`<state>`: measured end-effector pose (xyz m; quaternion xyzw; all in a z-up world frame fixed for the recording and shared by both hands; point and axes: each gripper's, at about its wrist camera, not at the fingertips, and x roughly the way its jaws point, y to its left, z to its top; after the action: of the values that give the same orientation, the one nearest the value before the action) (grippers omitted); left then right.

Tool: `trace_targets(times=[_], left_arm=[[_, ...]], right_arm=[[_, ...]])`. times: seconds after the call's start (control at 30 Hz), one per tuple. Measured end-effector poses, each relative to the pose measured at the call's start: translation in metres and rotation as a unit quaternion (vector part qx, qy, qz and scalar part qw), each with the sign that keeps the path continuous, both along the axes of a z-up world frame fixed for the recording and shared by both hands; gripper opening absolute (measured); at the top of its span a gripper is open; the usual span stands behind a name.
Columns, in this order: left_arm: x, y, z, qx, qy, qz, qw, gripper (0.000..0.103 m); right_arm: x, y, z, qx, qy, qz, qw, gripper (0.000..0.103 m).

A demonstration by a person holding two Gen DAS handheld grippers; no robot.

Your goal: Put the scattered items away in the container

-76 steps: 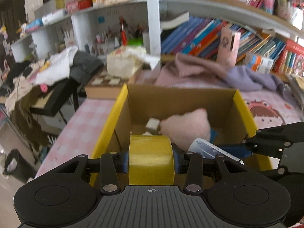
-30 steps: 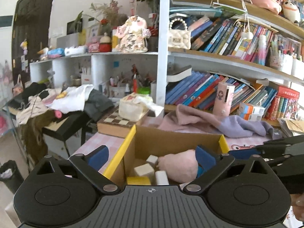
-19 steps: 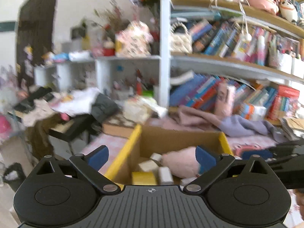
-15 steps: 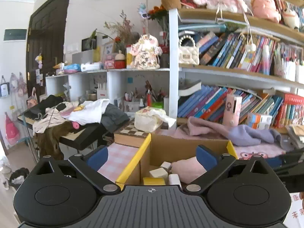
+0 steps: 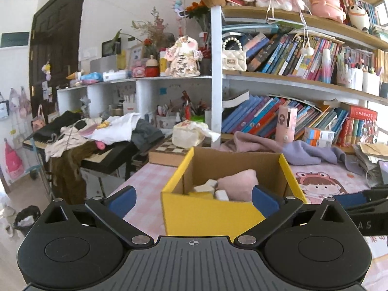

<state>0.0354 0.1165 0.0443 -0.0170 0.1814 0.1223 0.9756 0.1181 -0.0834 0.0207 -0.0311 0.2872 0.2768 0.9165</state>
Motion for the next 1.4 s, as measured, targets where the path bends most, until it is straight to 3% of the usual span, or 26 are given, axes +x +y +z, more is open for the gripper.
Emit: trace_targets(times=[0.2,0.4,0.57,0.93,1.07,1.4], left_arm=[[-0.022,0.006,0.001,-0.021,0.017,0.022,0.9994,0.103],[-0.03,-0.01,-0.008,-0.037,0.035,-0.029,0.9983,0.103],[-0.03,-0.031,-0.01,-0.028,0.042,-0.073,0.9961,0.103],[-0.031,-0.05,-0.018,0.007,0.063,-0.098,0.9931,0.103],[-0.028,-0.05,-0.024,0.004,0.087,-0.086,0.9925,0.103],[-0.031,-0.059,-0.021,0.026,0.086,-0.109,0.9899,0.103]], right_arm=[[-0.037,-0.001,0.014,-0.001,-0.041,-0.012,0.999,0.058],[-0.074,-0.023,0.013,-0.01,-0.05,-0.063,0.997,0.068],[-0.094,-0.048,0.007,-0.024,-0.04,-0.118,0.992,0.075],[-0.101,-0.072,-0.005,-0.031,-0.036,-0.174,0.984,0.08],[-0.097,-0.068,-0.016,-0.048,-0.028,-0.171,0.984,0.086],[-0.087,-0.072,-0.021,-0.045,-0.018,-0.174,0.984,0.091]])
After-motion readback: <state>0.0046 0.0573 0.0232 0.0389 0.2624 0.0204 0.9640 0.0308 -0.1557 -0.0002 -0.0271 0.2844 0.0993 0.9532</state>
